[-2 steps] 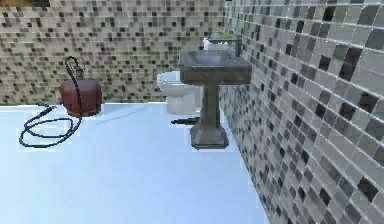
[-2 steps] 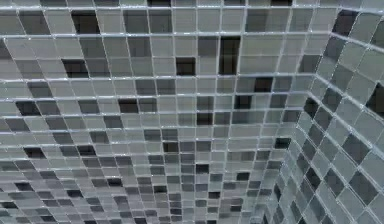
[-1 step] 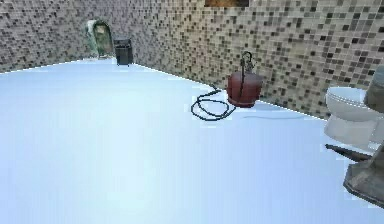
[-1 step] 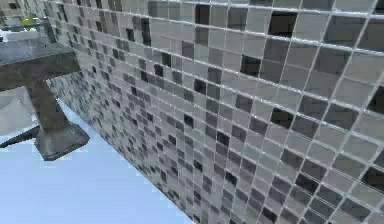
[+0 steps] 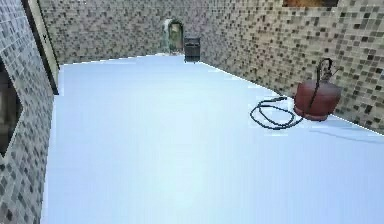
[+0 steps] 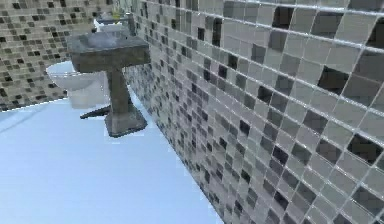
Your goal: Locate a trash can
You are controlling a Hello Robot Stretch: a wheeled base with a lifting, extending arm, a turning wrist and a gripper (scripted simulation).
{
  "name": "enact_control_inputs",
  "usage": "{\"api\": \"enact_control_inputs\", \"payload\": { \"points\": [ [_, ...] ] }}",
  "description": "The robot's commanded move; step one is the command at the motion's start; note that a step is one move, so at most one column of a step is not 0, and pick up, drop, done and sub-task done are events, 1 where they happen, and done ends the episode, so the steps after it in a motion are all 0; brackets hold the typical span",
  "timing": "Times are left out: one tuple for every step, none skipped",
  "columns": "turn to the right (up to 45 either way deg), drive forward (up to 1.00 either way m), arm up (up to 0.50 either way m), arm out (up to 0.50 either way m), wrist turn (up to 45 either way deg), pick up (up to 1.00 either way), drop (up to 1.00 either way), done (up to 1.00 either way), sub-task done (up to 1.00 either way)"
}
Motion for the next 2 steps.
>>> {"api": "enact_control_inputs", "payload": {
  "points": [
    [0.0,1.0,0.0,0.0,0.0,0.0,0.0,0.0,0.0],
    [0.0,1.0,0.0,0.0,0.0,0.0,0.0,0.0,0.0]
  ]
}}
